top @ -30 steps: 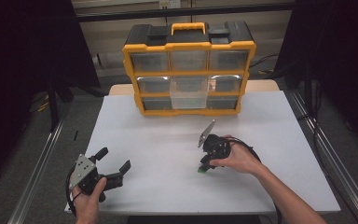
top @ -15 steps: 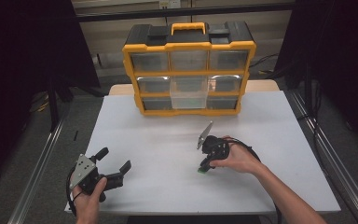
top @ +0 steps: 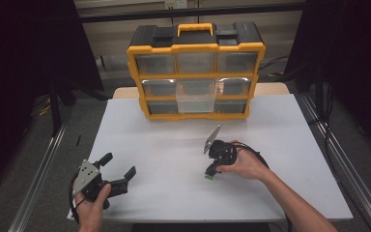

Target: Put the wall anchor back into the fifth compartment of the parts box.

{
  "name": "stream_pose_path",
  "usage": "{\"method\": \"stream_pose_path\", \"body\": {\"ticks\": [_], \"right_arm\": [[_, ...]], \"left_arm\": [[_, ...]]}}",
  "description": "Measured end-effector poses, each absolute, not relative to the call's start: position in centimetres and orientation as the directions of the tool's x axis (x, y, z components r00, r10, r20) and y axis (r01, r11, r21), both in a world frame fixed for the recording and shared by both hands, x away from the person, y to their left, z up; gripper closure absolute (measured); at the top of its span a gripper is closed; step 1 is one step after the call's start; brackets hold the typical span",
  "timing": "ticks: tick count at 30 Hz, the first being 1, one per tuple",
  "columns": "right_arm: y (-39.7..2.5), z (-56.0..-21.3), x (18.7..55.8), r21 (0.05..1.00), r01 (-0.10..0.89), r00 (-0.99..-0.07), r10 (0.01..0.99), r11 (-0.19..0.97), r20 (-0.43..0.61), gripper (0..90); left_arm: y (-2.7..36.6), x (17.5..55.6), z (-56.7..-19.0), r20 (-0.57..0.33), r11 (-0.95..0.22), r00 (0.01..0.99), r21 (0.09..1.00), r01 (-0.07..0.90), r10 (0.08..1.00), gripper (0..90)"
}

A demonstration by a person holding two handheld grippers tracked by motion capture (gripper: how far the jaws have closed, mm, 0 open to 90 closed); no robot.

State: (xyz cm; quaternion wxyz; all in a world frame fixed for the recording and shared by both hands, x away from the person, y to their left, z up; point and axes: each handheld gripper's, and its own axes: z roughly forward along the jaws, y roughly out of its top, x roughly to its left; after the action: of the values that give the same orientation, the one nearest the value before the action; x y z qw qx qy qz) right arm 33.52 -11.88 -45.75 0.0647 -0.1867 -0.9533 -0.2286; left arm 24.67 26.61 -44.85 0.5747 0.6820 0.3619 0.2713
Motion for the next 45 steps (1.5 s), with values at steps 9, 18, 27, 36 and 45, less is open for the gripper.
{"method": "stream_pose_path", "body": {"ticks": [9, 18, 27, 36, 45], "right_arm": [[-12.8, -44.7, 33.5, 0.5, 0.38, -0.925, 0.321, 0.778, 0.204, 84.5], [-13.6, -43.7, 33.5, 0.606, 0.379, -0.923, 0.33, 0.699, 0.198, 84.6], [-14.7, -42.0, 33.3, 0.697, 0.37, -0.922, 0.333, 0.614, 0.196, 84.6], [-16.3, -39.6, 33.1, 0.768, 0.345, -0.925, 0.335, 0.54, 0.179, 84.7], [-17.1, -37.9, 33.1, 0.802, 0.319, -0.928, 0.339, 0.506, 0.155, 84.7]], "left_arm": [[26.6, 24.6, -44.8, -0.05, -0.075, 0.599, 0.98, 0.182, 0.799, 3.0], [26.6, 24.6, -44.8, -0.053, -0.072, 0.605, 0.981, 0.18, 0.794, 3.0], [26.7, 24.6, -44.8, -0.057, -0.061, 0.59, 0.982, 0.178, 0.805, 3.0], [26.7, 24.6, -44.8, -0.05, -0.073, 0.602, 0.981, 0.178, 0.797, 3.0], [26.6, 24.7, -44.9, -0.05, -0.072, 0.587, 0.981, 0.183, 0.808, 3.0]]}}
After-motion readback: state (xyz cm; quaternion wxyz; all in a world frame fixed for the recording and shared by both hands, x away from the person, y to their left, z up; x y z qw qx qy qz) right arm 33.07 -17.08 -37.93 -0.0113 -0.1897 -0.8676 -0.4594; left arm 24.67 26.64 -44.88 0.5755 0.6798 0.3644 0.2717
